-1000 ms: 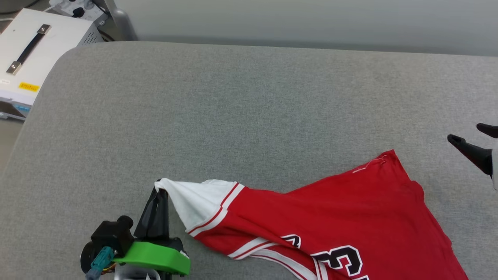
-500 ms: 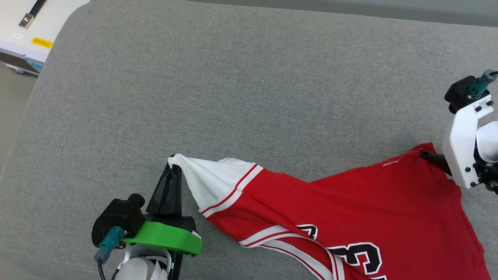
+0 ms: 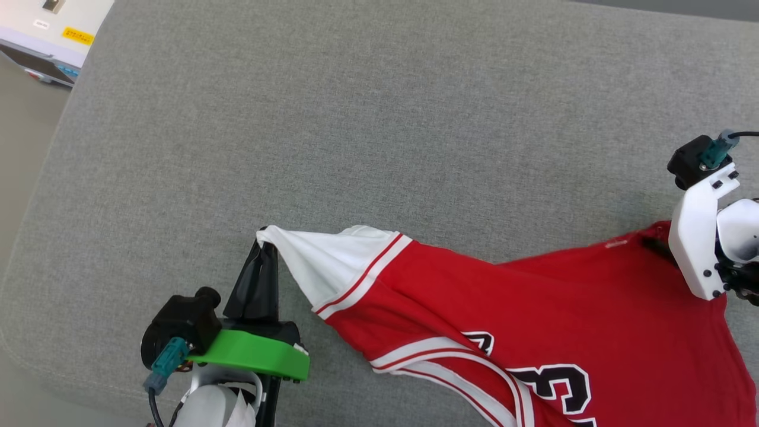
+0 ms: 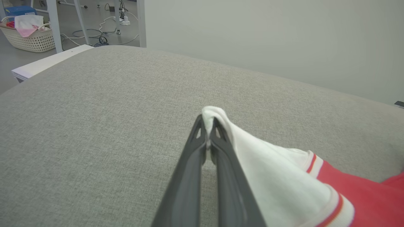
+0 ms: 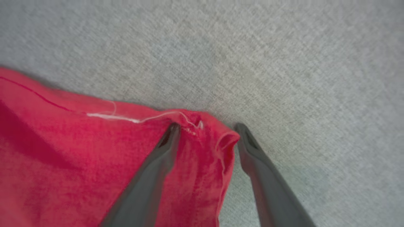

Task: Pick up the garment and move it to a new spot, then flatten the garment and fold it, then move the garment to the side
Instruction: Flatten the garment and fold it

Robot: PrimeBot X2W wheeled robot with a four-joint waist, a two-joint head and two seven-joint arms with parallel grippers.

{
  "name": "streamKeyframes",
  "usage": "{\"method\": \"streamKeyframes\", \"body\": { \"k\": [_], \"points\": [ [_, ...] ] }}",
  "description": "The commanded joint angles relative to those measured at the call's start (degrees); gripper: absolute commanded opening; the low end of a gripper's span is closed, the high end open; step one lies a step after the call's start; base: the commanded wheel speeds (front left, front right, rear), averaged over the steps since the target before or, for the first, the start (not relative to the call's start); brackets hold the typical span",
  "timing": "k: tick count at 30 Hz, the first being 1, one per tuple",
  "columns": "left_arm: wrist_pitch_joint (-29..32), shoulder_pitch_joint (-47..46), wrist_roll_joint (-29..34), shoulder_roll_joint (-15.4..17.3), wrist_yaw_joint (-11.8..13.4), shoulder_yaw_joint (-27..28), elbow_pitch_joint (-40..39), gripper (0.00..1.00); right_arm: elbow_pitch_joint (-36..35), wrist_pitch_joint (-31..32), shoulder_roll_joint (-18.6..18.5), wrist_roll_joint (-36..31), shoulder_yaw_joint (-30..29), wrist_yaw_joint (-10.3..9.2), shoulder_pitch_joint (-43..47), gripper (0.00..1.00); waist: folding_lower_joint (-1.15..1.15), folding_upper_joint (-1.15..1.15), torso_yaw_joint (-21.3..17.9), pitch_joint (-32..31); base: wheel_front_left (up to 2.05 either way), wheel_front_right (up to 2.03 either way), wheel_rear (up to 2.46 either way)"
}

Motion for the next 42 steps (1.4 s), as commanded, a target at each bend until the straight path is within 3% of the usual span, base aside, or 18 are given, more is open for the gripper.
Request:
{"method": "streamKeyframes", "body": {
  "k": [1,20,28,42],
  "points": [
    [-0.34,-0.28,0.03,-0.09,0.36,0.25,0.09,0.0,1.73,-1.6,1.51,-0.47,2.92,-0.04,1.22,0.0,0.0,0.0,-0.68,-1.25,0.0,0.0,0.0],
    [-0.34,-1.07,5.13,1.21,-2.45,3.45,-0.76,0.0,-2.15,-23.42,1.5,1.71,-3.41,-0.04,-0.57,0.0,0.0,0.0,-7.44,-12.98,0.0,0.0,0.0],
    [-0.34,-10.81,5.98,5.28,-3.47,3.66,-1.98,0.0,-4.52,-33.35,5.27,-1.61,-9.76,-0.04,-0.84,0.0,0.0,0.0,-11.29,-16.58,0.0,0.0,0.0],
    [3.83,-34.22,5.12,11.49,-4.12,0.76,-1.93,0.0,-7.53,-38.02,10.99,-8.01,-22.68,-0.04,-5.12,0.0,0.0,0.0,-14.03,-14.6,0.0,0.0,0.0]
  ]
}}
